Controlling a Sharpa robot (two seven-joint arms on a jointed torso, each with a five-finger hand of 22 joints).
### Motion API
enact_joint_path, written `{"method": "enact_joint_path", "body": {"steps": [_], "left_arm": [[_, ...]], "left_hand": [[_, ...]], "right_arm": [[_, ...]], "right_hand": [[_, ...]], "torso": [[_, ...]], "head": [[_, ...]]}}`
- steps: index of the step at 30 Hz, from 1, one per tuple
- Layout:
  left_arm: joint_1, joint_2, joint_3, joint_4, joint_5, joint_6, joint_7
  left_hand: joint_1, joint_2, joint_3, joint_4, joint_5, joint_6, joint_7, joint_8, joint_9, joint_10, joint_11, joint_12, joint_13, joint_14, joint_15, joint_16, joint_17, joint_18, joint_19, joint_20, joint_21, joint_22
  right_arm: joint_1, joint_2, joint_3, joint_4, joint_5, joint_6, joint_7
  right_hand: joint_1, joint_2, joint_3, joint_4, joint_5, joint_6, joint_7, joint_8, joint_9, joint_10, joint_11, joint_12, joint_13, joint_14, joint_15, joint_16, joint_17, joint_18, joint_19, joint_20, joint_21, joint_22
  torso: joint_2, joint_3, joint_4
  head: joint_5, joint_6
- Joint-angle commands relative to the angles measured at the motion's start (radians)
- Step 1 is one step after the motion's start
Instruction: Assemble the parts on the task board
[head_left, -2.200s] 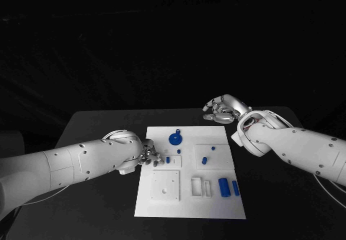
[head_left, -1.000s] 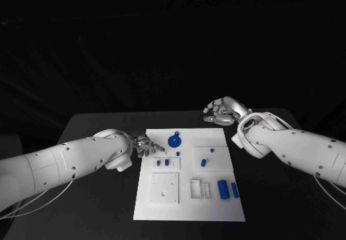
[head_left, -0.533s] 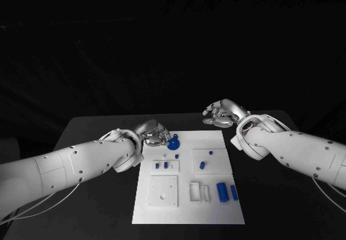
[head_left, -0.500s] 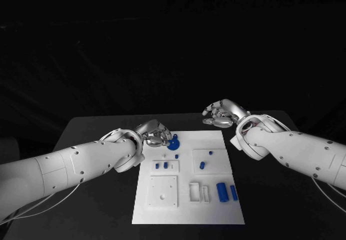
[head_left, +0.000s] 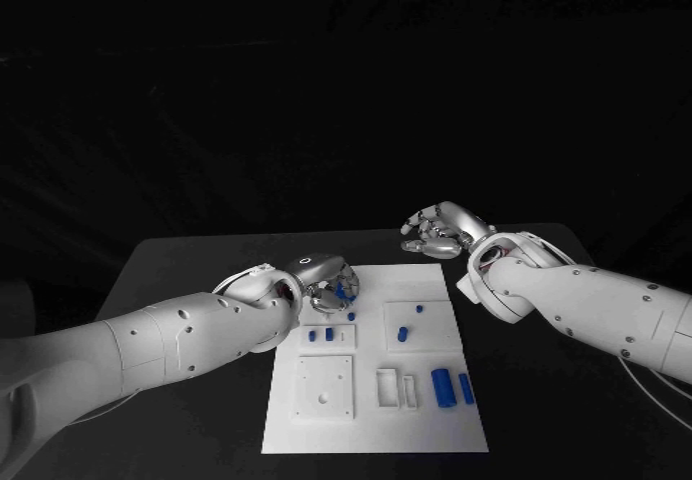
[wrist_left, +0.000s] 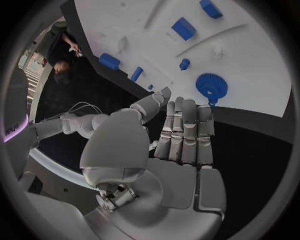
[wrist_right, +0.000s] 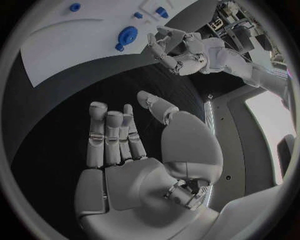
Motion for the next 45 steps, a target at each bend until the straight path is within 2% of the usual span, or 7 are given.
{"method": "enact_joint_path", "body": {"steps": [1, 3, 6, 10, 18, 35, 45], "left_arm": [[-0.001, 0.013, -0.005, -0.015, -0.124, 0.083, -0.030], [-0.001, 0.020, -0.012, -0.023, -0.124, 0.086, -0.032], [-0.009, 0.034, -0.014, -0.040, -0.137, 0.089, -0.036], [-0.021, 0.053, -0.015, -0.062, -0.146, 0.105, -0.043], [-0.042, 0.074, -0.015, -0.087, -0.146, 0.087, -0.041], [-0.049, 0.086, -0.015, -0.106, -0.146, 0.073, -0.051], [-0.049, 0.087, -0.015, -0.110, -0.146, 0.097, -0.066]], "left_hand": [[-0.009, -0.013, -0.010, 0.003, -0.008, 0.003, 0.003, 0.002, -0.007, 0.004, 0.004, -0.013, -0.005, 0.002, 0.007, 0.007, -0.001, 0.014, 0.006, -0.028, -0.005, 0.003], [-0.024, -0.024, -0.019, 0.010, -0.012, 0.001, 0.004, 0.001, -0.013, 0.004, 0.006, -0.022, -0.009, 0.003, 0.008, 0.009, -0.001, 0.015, 0.008, -0.026, -0.004, 0.004], [-0.052, -0.042, -0.036, 0.023, -0.011, -0.016, 0.011, -0.005, -0.023, -0.003, 0.011, -0.040, -0.016, 0.002, 0.012, 0.011, -0.001, 0.018, 0.010, -0.023, -0.004, 0.005], [-0.054, -0.036, -0.047, 0.022, -0.005, -0.022, 0.013, -0.003, -0.033, -0.004, 0.013, -0.057, -0.022, 0.003, 0.014, 0.014, -0.001, 0.024, 0.011, -0.021, -0.005, 0.007], [-0.046, -0.030, -0.049, 0.019, -0.004, -0.028, 0.015, -0.002, -0.044, -0.006, 0.017, -0.074, -0.030, 0.004, 0.017, 0.016, -0.002, 0.028, 0.014, -0.017, -0.006, 0.008], [-0.011, 0.005, -0.022, 0.020, -0.004, -0.038, 0.019, 0.003, -0.069, 0.007, 0.018, -0.103, -0.043, 0.014, 0.019, 0.024, -0.003, 0.036, 0.028, -0.014, -0.007, 0.011], [0.009, 0.045, 0.023, 0.043, -0.010, -0.011, 0.009, 0.024, -0.079, 0.058, 0.003, -0.099, -0.040, 0.035, 0.004, 0.041, 0.001, 0.038, 0.049, -0.023, 0.001, 0.016]], "right_arm": [[0.000, 0.001, 0.000, 0.000, -0.002, 0.006, 0.010], [0.000, 0.002, 0.000, 0.000, -0.002, 0.006, 0.010], [0.000, 0.004, 0.000, 0.001, -0.002, 0.006, 0.010], [0.000, 0.005, 0.000, 0.002, -0.002, 0.006, 0.010], [0.000, 0.004, 0.000, 0.006, -0.002, 0.006, 0.009], [0.000, 0.004, 0.000, 0.011, -0.002, 0.008, 0.009], [0.000, 0.004, 0.000, 0.010, -0.002, 0.009, 0.008]], "right_hand": [[-0.001, -0.006, -0.005, -0.001, 0.006, 0.000, 0.006, -0.006, -0.001, -0.003, 0.006, 0.006, -0.001, -0.004, 0.002, 0.002, -0.001, 0.045, 0.000, -0.006, 0.001, 0.019], [-0.001, -0.006, -0.005, -0.001, 0.006, 0.000, 0.006, -0.006, -0.001, -0.003, 0.006, 0.006, -0.001, -0.004, 0.002, 0.002, -0.001, 0.045, 0.000, -0.006, 0.001, 0.019], [-0.001, -0.006, -0.005, -0.002, 0.006, 0.000, 0.006, -0.006, -0.001, -0.003, 0.006, 0.006, -0.001, -0.004, 0.002, 0.002, -0.001, 0.045, 0.000, -0.007, 0.001, 0.019], [-0.001, -0.006, -0.005, -0.002, 0.007, 0.000, 0.006, -0.006, -0.001, -0.003, 0.006, 0.006, -0.001, -0.004, 0.002, 0.002, -0.001, 0.045, 0.000, -0.007, 0.001, 0.019], [0.000, -0.006, -0.006, -0.002, 0.007, 0.000, 0.006, -0.006, -0.001, -0.003, 0.006, 0.006, -0.001, -0.004, 0.002, 0.002, -0.001, 0.045, 0.000, -0.007, 0.001, 0.019], [0.000, -0.005, -0.006, -0.003, 0.008, 0.000, 0.006, -0.005, -0.001, -0.003, 0.006, 0.006, -0.002, -0.004, 0.002, 0.003, -0.001, 0.045, 0.001, -0.007, 0.001, 0.019], [0.000, -0.004, -0.006, -0.003, 0.008, 0.001, 0.006, -0.005, -0.001, -0.003, 0.006, 0.007, -0.002, -0.004, 0.002, 0.003, -0.001, 0.045, 0.001, -0.007, 0.001, 0.019]], "torso": [[0.000, 0.0002, 0.0001], [0.000, 0.0002, 0.0005], [0.000, 0.0002, 0.0008], [0.001, -0.0003, 0.0002], [0.002, -0.0002, -0.0007], [-0.001, 0.0000, 0.0007], [-0.001, -0.0007, 0.0016]], "head": [[0.000, 0.000], [0.000, -0.001], [-0.001, -0.001], [0.000, -0.001], [-0.004, -0.002], [-0.011, -0.005], [-0.011, -0.007]]}}
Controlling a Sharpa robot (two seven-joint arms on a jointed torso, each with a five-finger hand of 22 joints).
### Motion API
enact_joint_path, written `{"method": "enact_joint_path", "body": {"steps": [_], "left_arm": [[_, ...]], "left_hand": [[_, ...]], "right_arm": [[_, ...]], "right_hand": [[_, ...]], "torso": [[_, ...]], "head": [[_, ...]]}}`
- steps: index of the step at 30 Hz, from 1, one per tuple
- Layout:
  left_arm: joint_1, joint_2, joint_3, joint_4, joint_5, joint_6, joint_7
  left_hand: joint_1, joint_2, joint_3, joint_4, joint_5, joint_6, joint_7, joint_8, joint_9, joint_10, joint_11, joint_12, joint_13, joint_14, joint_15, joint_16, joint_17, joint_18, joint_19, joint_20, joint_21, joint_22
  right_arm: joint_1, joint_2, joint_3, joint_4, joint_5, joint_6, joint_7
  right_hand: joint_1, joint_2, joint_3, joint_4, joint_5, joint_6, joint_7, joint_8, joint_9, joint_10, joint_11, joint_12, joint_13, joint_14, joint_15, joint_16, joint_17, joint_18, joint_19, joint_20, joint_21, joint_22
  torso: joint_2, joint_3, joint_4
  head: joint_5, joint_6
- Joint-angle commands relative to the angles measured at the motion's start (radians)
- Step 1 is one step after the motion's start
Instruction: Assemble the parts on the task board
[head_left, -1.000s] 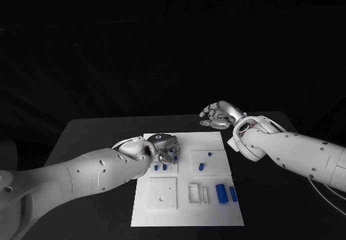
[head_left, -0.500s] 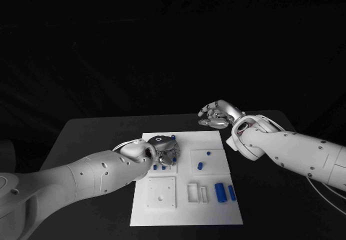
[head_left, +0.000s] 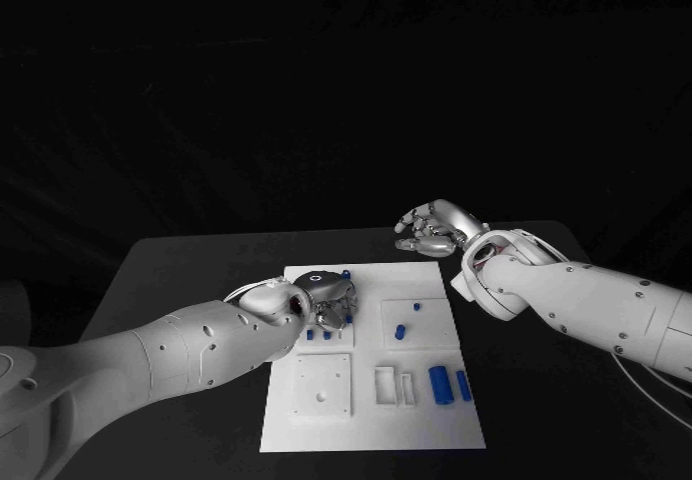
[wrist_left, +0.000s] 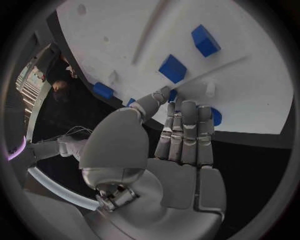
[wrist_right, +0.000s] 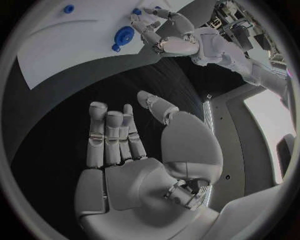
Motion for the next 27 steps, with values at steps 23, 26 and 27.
{"method": "enact_joint_path", "body": {"steps": [23, 26, 27], "left_arm": [[-0.012, 0.024, 0.001, -0.023, 0.005, 0.031, -0.020], [-0.012, 0.027, 0.001, -0.025, 0.005, 0.028, -0.026], [-0.012, 0.028, 0.001, -0.025, 0.005, 0.028, -0.028]], "left_hand": [[-0.022, 0.012, 0.022, 0.025, -0.004, -0.014, 0.007, 0.005, -0.026, 0.004, 0.002, -0.032, -0.008, 0.019, 0.003, 0.013, 0.001, 0.029, 0.020, -0.017, 0.013, 0.011], [-0.025, -0.005, 0.015, 0.021, -0.004, -0.027, 0.012, 0.001, -0.031, -0.002, 0.004, -0.039, -0.011, 0.018, 0.006, 0.013, 0.000, 0.030, 0.021, -0.015, 0.013, 0.012], [-0.027, -0.010, 0.013, 0.021, -0.004, -0.030, 0.013, 0.000, -0.032, -0.003, 0.005, -0.041, -0.011, 0.019, 0.006, 0.013, 0.000, 0.030, 0.021, -0.014, 0.013, 0.012]], "right_arm": [[0.000, -0.002, 0.000, 0.003, -0.003, 0.010, 0.008], [0.000, -0.001, 0.000, 0.003, -0.003, 0.010, 0.008], [0.000, -0.001, 0.000, 0.003, -0.003, 0.010, 0.008]], "right_hand": [[0.001, -0.004, -0.004, -0.002, 0.004, 0.001, 0.010, -0.004, -0.001, -0.002, 0.006, 0.004, -0.002, -0.003, 0.002, 0.003, -0.001, 0.045, 0.000, -0.006, 0.001, 0.019], [0.001, -0.004, -0.004, -0.002, 0.003, 0.002, 0.010, -0.004, -0.001, -0.002, 0.006, 0.004, -0.002, -0.003, 0.002, 0.003, -0.001, 0.045, 0.000, -0.006, 0.001, 0.019], [0.001, -0.004, -0.004, -0.002, 0.003, 0.002, 0.010, -0.004, -0.001, -0.002, 0.006, 0.004, -0.002, -0.003, 0.002, 0.003, -0.001, 0.045, 0.000, -0.006, 0.001, 0.019]], "torso": [[0.000, 0.0007, -0.0003], [0.000, 0.0012, -0.0003], [0.000, 0.0007, -0.0003]], "head": [[-0.004, -0.002], [-0.004, -0.001], [-0.004, -0.001]]}}
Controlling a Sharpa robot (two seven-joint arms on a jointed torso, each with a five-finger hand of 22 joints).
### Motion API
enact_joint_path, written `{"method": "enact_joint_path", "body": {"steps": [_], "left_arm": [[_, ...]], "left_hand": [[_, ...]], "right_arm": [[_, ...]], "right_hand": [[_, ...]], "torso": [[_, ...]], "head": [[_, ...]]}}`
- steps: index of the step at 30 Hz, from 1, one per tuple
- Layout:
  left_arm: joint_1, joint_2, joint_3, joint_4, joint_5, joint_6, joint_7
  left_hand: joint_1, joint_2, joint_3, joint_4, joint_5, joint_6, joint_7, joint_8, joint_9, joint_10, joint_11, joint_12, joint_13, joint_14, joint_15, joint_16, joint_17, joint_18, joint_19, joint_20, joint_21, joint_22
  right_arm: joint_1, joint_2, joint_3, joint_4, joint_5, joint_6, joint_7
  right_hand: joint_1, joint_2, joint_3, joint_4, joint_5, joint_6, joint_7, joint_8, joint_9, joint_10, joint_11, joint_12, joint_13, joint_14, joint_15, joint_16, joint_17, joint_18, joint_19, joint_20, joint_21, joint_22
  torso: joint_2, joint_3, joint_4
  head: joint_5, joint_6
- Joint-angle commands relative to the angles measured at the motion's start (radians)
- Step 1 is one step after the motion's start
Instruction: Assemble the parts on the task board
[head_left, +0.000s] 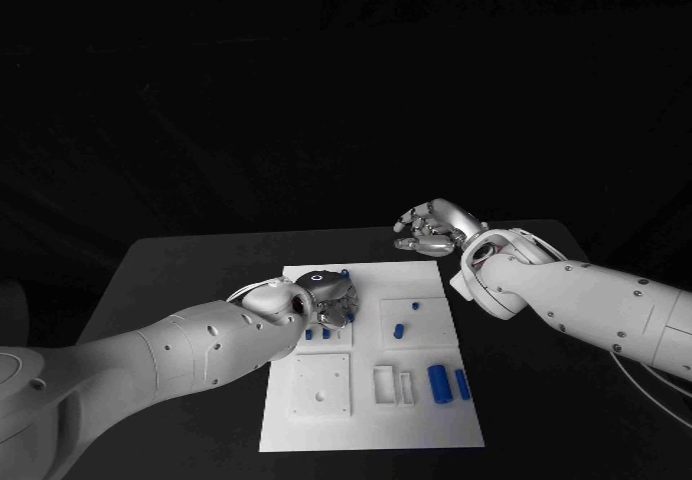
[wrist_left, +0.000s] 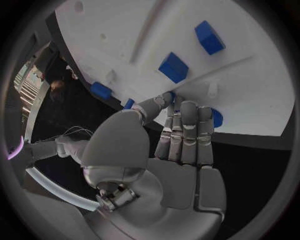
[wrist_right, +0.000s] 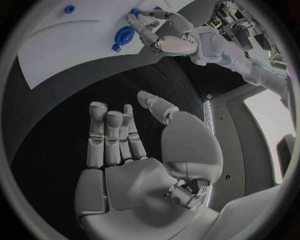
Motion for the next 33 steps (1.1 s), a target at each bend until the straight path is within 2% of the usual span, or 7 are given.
{"method": "enact_joint_path", "body": {"steps": [1, 5, 10, 26, 33], "left_arm": [[-0.006, 0.006, -0.003, -0.002, 0.004, 0.020, -0.018], [-0.006, 0.010, -0.003, -0.002, 0.010, 0.015, -0.017], [-0.007, 0.013, -0.003, -0.004, 0.011, 0.013, -0.016], [-0.007, 0.015, -0.003, -0.020, -0.003, 0.038, -0.048], [-0.007, 0.018, -0.003, -0.024, -0.010, 0.025, -0.052]], "left_hand": [[-0.004, -0.017, -0.010, 0.000, -0.004, -0.012, 0.002, -0.008, -0.003, -0.007, 0.005, -0.009, -0.004, 0.004, 0.006, 0.005, 0.000, 0.029, 0.006, -0.008, 0.005, 0.008], [-0.031, -0.039, -0.047, -0.001, -0.002, -0.041, 0.003, -0.019, -0.014, -0.016, 0.009, -0.021, -0.009, 0.004, 0.011, 0.006, -0.001, 0.033, 0.008, -0.003, 0.004, 0.009], [-0.037, -0.038, -0.062, -0.002, -0.002, -0.040, 0.007, -0.014, -0.016, -0.016, 0.010, -0.025, -0.010, 0.005, 0.011, 0.007, -0.002, 0.036, 0.010, -0.002, 0.003, 0.008], [0.002, 0.019, -0.050, -0.016, 0.000, -0.004, -0.003, 0.016, -0.021, 0.015, 0.000, -0.021, -0.005, 0.018, 0.002, 0.023, 0.003, 0.041, 0.023, -0.008, 0.010, 0.012], [0.039, 0.044, 0.004, -0.011, -0.002, 0.015, -0.011, 0.033, -0.025, 0.041, -0.009, -0.013, 0.000, 0.026, -0.006, 0.026, 0.001, 0.039, 0.031, -0.013, 0.010, 0.011]], "right_arm": [[0.000, 0.000, 0.000, 0.002, -0.003, 0.009, 0.008], [0.000, 0.000, 0.000, 0.002, -0.004, 0.009, 0.008], [0.000, 0.000, 0.000, 0.003, -0.004, 0.009, 0.008], [0.001, -0.001, 0.000, 0.002, -0.004, 0.010, 0.008], [0.001, -0.001, 0.000, 0.002, -0.004, 0.010, 0.008]], "right_hand": [[0.002, -0.004, -0.004, -0.002, 0.003, 0.001, 0.005, -0.004, -0.001, -0.002, 0.006, 0.005, -0.001, -0.003, 0.002, 0.003, -0.001, 0.045, 0.000, -0.006, 0.001, 0.019], [0.002, -0.004, -0.004, -0.002, 0.003, 0.001, 0.005, -0.004, -0.001, -0.002, 0.006, 0.005, -0.001, -0.003, 0.002, 0.003, -0.001, 0.045, 0.000, -0.006, 0.001, 0.019], [0.002, -0.003, -0.004, -0.003, 0.003, 0.001, 0.005, -0.004, -0.001, -0.002, 0.006, 0.005, -0.001, -0.003, 0.002, 0.003, -0.001, 0.045, 0.000, -0.006, 0.001, 0.019], [0.003, -0.003, -0.004, -0.003, 0.003, 0.002, 0.005, -0.004, 0.000, -0.002, 0.006, 0.005, -0.001, -0.003, 0.001, 0.003, -0.002, 0.045, 0.000, -0.006, 0.001, 0.019], [0.003, -0.002, -0.004, -0.003, 0.003, 0.002, 0.005, -0.003, 0.000, -0.002, 0.006, 0.005, -0.001, -0.003, 0.001, 0.003, -0.002, 0.045, 0.000, -0.006, 0.001, 0.019]], "torso": [[0.000, 0.0000, 0.0006], [-0.001, -0.0002, 0.0005], [0.000, 0.0000, 0.0005], [-0.001, 0.0002, 0.0014], [0.000, -0.0007, 0.0010]], "head": [[-0.001, 0.000], [-0.001, 0.001], [-0.002, 0.002], [-0.005, -0.001], [-0.005, 0.000]]}}
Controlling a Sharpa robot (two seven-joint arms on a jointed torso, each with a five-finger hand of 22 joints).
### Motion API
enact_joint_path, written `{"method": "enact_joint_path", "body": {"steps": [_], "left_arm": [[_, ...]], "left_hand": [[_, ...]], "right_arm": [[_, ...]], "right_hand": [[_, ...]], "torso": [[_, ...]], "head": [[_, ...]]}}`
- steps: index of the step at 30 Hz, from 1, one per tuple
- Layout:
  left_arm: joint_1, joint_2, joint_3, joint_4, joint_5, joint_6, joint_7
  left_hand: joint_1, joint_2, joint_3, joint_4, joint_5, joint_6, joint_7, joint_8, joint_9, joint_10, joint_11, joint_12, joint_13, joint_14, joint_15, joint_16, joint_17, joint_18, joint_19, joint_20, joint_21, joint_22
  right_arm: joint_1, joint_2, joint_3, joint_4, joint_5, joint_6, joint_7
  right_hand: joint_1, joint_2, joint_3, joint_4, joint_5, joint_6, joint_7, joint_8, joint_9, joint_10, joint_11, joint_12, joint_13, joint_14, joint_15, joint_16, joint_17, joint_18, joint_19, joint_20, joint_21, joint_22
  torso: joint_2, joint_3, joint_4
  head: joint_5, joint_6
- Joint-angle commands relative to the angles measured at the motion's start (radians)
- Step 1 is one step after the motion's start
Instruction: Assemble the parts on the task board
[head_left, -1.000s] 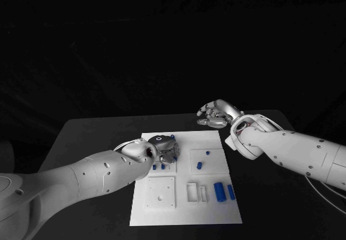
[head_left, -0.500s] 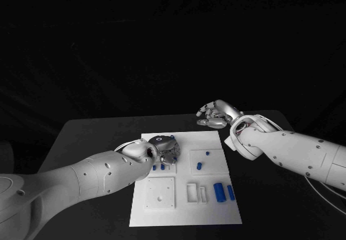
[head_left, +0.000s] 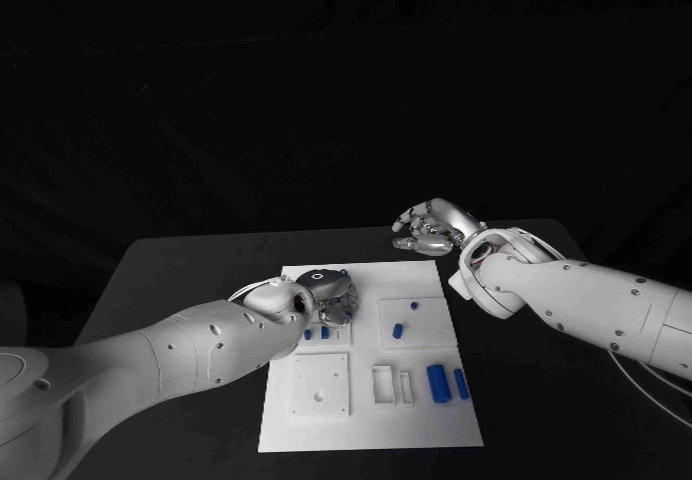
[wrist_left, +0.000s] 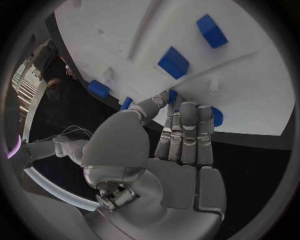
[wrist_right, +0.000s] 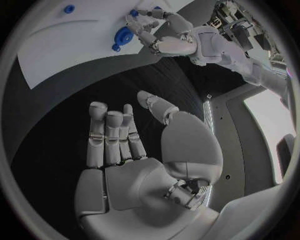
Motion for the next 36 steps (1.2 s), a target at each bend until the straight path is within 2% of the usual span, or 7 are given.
{"method": "enact_joint_path", "body": {"steps": [1, 9, 17, 20, 30, 34, 36], "left_arm": [[-0.007, 0.002, -0.005, -0.009, -0.017, 0.024, -0.031], [-0.007, 0.004, -0.005, -0.014, -0.023, 0.022, -0.025], [-0.007, 0.005, -0.005, -0.022, -0.038, 0.014, -0.019], [-0.007, 0.003, -0.005, -0.021, -0.039, -0.008, -0.006], [-0.007, -0.018, -0.005, 0.004, -0.029, -0.063, 0.022], [-0.007, -0.033, -0.003, 0.024, -0.018, -0.080, 0.027], [-0.007, -0.043, 0.007, 0.036, -0.015, -0.084, 0.027]], "left_hand": [[0.016, 0.009, 0.016, 0.002, -0.001, 0.011, 0.000, 0.008, -0.002, 0.013, -0.001, 0.008, 0.004, 0.008, -0.005, 0.007, -0.001, 0.043, 0.009, -0.008, 0.003, 0.012], [0.025, 0.017, 0.035, 0.000, -0.001, 0.034, -0.009, 0.026, -0.003, 0.039, -0.012, 0.018, 0.011, 0.025, -0.016, 0.015, 0.000, 0.042, 0.023, -0.016, 0.011, 0.014], [0.025, 0.011, 0.036, -0.004, -0.001, 0.036, -0.010, 0.028, -0.004, 0.042, -0.013, 0.018, 0.012, 0.030, -0.017, 0.017, 0.001, 0.042, 0.026, -0.019, 0.013, 0.015], [0.025, 0.011, 0.036, -0.004, -0.001, 0.036, -0.010, 0.028, -0.004, 0.042, -0.014, 0.018, 0.012, 0.030, -0.017, 0.017, 0.001, 0.042, 0.026, -0.019, 0.013, 0.015], [0.025, 0.020, 0.047, -0.011, 0.004, 0.079, -0.028, 0.057, -0.003, 0.089, -0.034, 0.033, 0.024, 0.073, -0.037, 0.031, 0.005, 0.044, 0.060, -0.036, 0.027, 0.014], [0.023, 0.020, 0.049, -0.013, 0.004, 0.083, -0.029, 0.060, -0.004, 0.094, -0.035, 0.033, 0.025, 0.079, -0.039, 0.031, 0.005, 0.044, 0.065, -0.039, 0.029, 0.013], [0.023, 0.020, 0.049, -0.013, 0.004, 0.084, -0.030, 0.060, -0.005, 0.095, -0.036, 0.033, 0.025, 0.080, -0.040, 0.030, 0.005, 0.044, 0.067, -0.040, 0.030, 0.013]], "right_arm": [[0.000, 0.000, 0.000, 0.001, -0.004, 0.011, 0.009], [0.001, 0.001, 0.000, 0.002, -0.004, 0.010, 0.009], [0.001, 0.001, 0.000, 0.002, -0.004, 0.010, 0.010], [0.001, 0.000, 0.000, 0.002, -0.004, 0.010, 0.010], [0.001, 0.001, 0.000, 0.002, -0.004, 0.010, 0.011], [0.001, 0.000, 0.000, 0.002, -0.004, 0.009, 0.011], [0.001, 0.000, 0.000, 0.001, -0.004, 0.009, 0.011]], "right_hand": [[0.003, -0.002, -0.004, -0.003, 0.003, 0.001, 0.007, -0.003, 0.000, -0.002, 0.006, 0.003, -0.001, -0.003, 0.001, 0.003, -0.002, 0.045, 0.000, -0.007, 0.001, 0.020], [0.003, -0.002, -0.005, -0.003, 0.002, 0.002, 0.007, -0.003, 0.000, -0.002, 0.006, 0.004, -0.001, -0.003, 0.001, 0.003, -0.002, 0.045, 0.000, -0.007, 0.002, 0.020], [0.002, -0.002, -0.005, -0.003, 0.002, 0.002, 0.007, -0.002, 0.000, -0.002, 0.005, 0.004, -0.001, -0.003, 0.001, 0.003, -0.002, 0.045, 0.000, -0.006, 0.002, 0.020], [0.002, -0.002, -0.005, -0.003, 0.002, 0.002, 0.007, -0.002, 0.000, -0.002, 0.005, 0.004, -0.001, -0.003, 0.001, 0.003, -0.002, 0.045, 0.000, -0.006, 0.002, 0.020], [0.000, -0.003, -0.007, -0.002, 0.001, 0.003, 0.007, -0.002, 0.000, -0.002, 0.005, 0.004, -0.001, -0.003, 0.001, 0.003, -0.002, 0.045, 0.001, -0.006, 0.002, 0.020], [0.000, -0.002, -0.007, -0.002, 0.001, 0.003, 0.006, -0.002, 0.000, -0.002, 0.005, 0.004, -0.001, -0.003, 0.001, 0.003, -0.002, 0.045, 0.001, -0.006, 0.002, 0.020], [0.000, -0.002, -0.007, -0.002, 0.001, 0.003, 0.006, -0.002, 0.000, -0.002, 0.005, 0.004, -0.001, -0.003, 0.001, 0.003, -0.002, 0.045, 0.000, -0.006, 0.002, 0.020]], "torso": [[0.000, -0.0006, -0.0004], [0.000, -0.0001, -0.0001], [0.000, 0.0000, -0.0001], [0.000, 0.0002, -0.0003], [0.000, -0.0004, 0.0001], [-0.001, -0.0005, 0.0003], [-0.001, -0.0006, 0.0002]], "head": [[0.001, 0.001], [0.000, 0.000], [0.002, 0.003], [0.003, 0.003], [0.008, 0.009], [0.009, 0.009], [0.009, 0.009]]}}
